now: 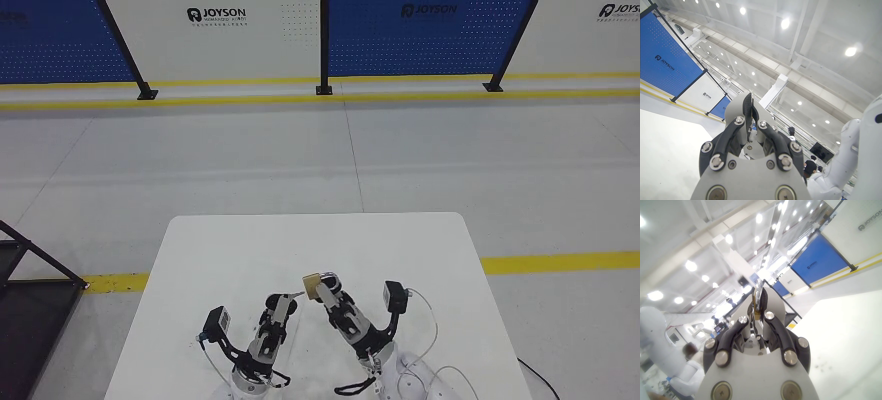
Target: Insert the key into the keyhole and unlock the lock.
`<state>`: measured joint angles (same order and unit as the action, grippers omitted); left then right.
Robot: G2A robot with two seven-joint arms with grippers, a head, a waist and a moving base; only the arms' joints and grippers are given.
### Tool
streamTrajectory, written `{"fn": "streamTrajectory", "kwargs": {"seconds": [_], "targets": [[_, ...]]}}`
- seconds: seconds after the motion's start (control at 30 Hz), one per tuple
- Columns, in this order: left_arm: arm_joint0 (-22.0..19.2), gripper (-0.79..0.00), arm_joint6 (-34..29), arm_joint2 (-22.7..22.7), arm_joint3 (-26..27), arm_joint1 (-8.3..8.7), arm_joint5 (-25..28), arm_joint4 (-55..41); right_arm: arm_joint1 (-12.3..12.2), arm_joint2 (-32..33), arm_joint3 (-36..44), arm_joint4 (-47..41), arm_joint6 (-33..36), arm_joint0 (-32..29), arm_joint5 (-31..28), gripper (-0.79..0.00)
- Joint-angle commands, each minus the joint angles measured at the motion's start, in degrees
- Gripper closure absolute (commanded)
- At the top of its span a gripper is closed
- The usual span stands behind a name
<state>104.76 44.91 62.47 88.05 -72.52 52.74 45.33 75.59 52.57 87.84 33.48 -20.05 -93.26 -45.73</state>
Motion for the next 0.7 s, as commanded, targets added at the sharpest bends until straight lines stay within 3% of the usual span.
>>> {"fn": "streamTrajectory", "kwargs": {"seconds": [0.0,0.67], "targets": [[-0.1,0.000,0.0,0.0,-0.1,-0.08,-0.1,0.0,0.0,-0.1,0.0,0.1,0.2,0.0,0.2,0.000],[-0.3,0.000,-0.1,0.2,-0.9,-0.74,0.4,-0.3,0.4,0.0,-0.2,0.6,-0.5,-0.2,-0.2,0.000]]}}
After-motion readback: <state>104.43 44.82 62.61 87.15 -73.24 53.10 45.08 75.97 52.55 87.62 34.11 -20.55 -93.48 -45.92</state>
